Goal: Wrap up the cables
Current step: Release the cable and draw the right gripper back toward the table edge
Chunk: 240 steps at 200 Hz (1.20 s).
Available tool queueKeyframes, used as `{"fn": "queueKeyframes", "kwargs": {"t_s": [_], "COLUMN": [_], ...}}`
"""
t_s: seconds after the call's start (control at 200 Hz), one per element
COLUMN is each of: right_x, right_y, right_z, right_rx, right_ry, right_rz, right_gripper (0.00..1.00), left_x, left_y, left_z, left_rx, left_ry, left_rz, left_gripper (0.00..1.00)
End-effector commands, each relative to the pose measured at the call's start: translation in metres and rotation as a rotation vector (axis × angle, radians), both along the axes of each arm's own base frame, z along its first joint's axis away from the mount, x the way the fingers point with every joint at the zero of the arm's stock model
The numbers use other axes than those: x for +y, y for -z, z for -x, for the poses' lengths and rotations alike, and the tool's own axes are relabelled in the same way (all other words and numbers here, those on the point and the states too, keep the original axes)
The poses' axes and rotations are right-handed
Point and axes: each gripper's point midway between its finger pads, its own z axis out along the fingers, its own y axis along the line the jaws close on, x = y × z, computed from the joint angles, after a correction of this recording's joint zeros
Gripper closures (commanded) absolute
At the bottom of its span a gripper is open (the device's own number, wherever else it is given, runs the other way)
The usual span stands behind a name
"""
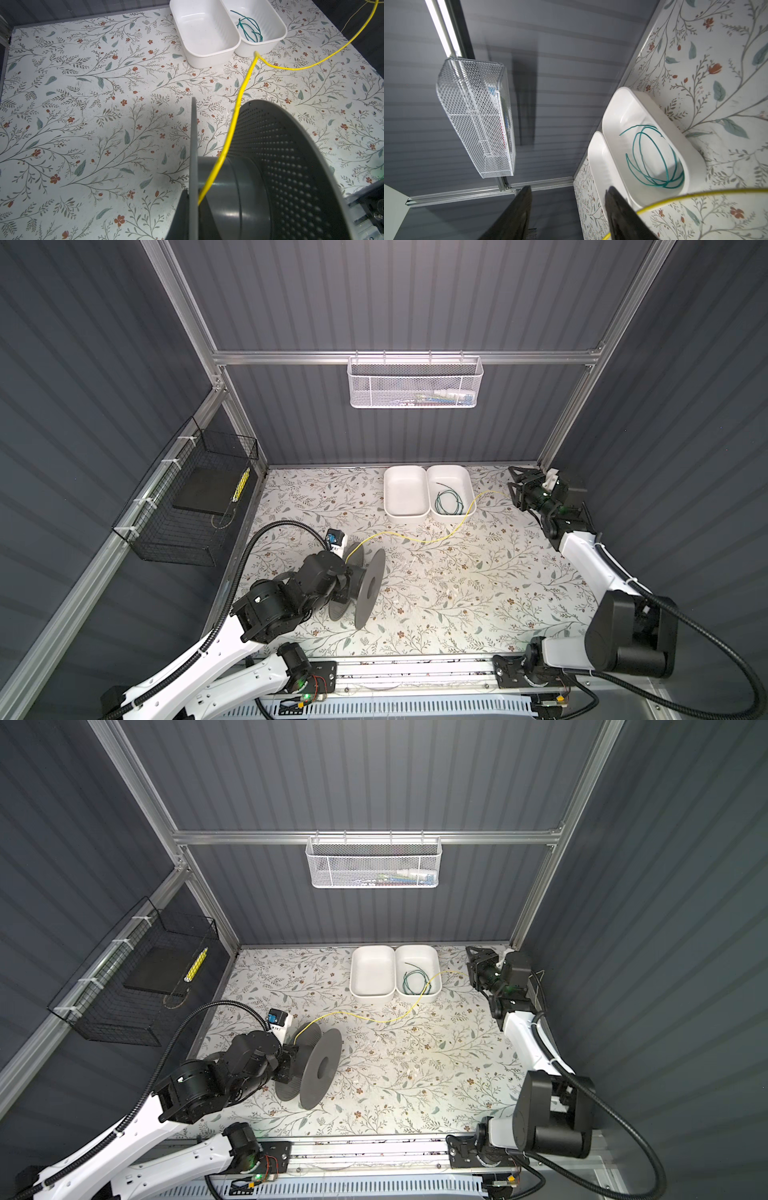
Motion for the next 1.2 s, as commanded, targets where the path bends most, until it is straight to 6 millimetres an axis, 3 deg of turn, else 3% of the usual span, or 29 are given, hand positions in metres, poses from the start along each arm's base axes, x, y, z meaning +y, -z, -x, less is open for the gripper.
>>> {"fn": "queueKeyframes", "kwargs": {"t_s": [0.0,0.135,0.225,0.325,0.66,0.795,0.97,1.195], "right_x": [-0.002,0.006,0.003,-0.003,0.004,0.003,0.000,-0.006], "right_y": [0.006,0.017,0.037,0.043,0.067,0.075,0.067,0.057], "right_z": [0.011,0.016,0.024,0.030,-0.011,-0.025,-0.033,-0.040], "right_rx": [0.020,0.043,0.106,0.110,0.174,0.160,0.140,0.114], "right_ry": [0.003,-0.024,0.028,0.082,0.039,0.047,0.044,0.052], "right_rz": [0.023,-0.049,-0.082,-0.099,-0.165,-0.212,-0.187,-0.212], "right_gripper": [0.35,0.34,0.33,0.31,0.32,0.50,0.79,0.98], "left_x": [0.000,0.000,0.000,-0.001,-0.003,-0.001,0.002,0.010], "left_y": [-0.024,-0.024,-0.025,-0.026,-0.024,-0.023,-0.024,-0.037], "left_z": [-0.005,-0.005,-0.006,-0.006,-0.007,-0.006,-0.005,-0.002], "left_rx": [-0.070,-0.068,-0.069,-0.069,-0.062,-0.059,-0.060,-0.073], "left_ry": [-0.017,-0.017,-0.018,-0.019,-0.025,-0.033,-0.037,-0.046], "left_rz": [0.061,0.064,0.064,0.066,0.076,0.083,0.079,0.074], "left_gripper": [1.00,1.00,1.00,1.00,1.00,1.00,1.00,1.00]}}
